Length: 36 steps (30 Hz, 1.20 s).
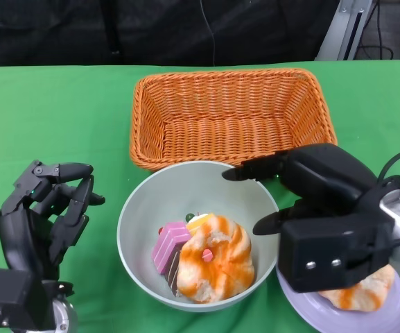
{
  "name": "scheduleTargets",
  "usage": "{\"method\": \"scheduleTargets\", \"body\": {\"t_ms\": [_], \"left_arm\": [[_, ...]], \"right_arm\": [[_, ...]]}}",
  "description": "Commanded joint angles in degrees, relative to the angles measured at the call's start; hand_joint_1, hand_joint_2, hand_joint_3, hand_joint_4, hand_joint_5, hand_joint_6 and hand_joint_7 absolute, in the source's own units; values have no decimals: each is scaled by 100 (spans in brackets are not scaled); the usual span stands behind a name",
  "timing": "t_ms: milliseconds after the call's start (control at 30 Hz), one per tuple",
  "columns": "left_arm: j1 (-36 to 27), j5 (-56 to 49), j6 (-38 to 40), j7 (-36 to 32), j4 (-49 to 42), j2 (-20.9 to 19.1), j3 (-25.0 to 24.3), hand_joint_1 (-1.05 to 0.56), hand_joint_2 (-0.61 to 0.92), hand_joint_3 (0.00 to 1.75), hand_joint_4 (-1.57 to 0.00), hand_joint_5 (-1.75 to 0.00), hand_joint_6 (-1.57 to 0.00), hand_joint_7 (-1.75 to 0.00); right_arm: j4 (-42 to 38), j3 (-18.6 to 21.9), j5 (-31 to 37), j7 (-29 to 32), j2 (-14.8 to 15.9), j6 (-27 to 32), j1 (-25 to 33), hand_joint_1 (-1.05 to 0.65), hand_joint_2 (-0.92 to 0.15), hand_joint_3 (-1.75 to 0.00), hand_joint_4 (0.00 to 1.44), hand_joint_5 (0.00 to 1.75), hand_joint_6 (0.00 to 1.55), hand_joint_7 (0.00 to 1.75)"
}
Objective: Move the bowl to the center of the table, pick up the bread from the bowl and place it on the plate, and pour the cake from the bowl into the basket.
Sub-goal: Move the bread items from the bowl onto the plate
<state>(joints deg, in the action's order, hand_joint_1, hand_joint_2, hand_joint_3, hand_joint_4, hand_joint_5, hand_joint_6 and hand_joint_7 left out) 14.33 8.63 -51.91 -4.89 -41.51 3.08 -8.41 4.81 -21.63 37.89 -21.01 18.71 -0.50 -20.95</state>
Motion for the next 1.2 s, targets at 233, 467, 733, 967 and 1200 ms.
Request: {"method": "scheduleTargets", "body": {"t_ms": [233,467,733,967,1200], "left_arm": [[-99,-214,-12,-51,187,86,-145,-20,91,31,-79,-140,-88,-100],[-118,-240,1,-12,252,110,-188,-22,89,32,-79,-141,-89,-102],[-69,-206,-64,51,166,126,-197,-22,90,30,-80,-139,-88,-101],[9,-288,-147,23,-26,116,-217,-20,92,29,-79,-138,-88,-101],[101,-360,-258,-12,-230,127,-251,-20,92,30,-80,-137,-88,-101]], "right_arm": [[-81,-443,829,-59,-60,421,-157,-70,-92,-3,72,3,53,1],[-403,-624,1049,99,-223,433,-251,-71,-92,-3,76,4,53,0],[-708,-699,981,215,-397,394,-375,-71,-92,-4,75,3,51,0],[-966,-595,639,558,-507,100,-388,-70,-92,-5,68,0,52,0],[-1053,-609,519,559,-572,57,-549,-71,-92,-8,66,0,50,0]]}}
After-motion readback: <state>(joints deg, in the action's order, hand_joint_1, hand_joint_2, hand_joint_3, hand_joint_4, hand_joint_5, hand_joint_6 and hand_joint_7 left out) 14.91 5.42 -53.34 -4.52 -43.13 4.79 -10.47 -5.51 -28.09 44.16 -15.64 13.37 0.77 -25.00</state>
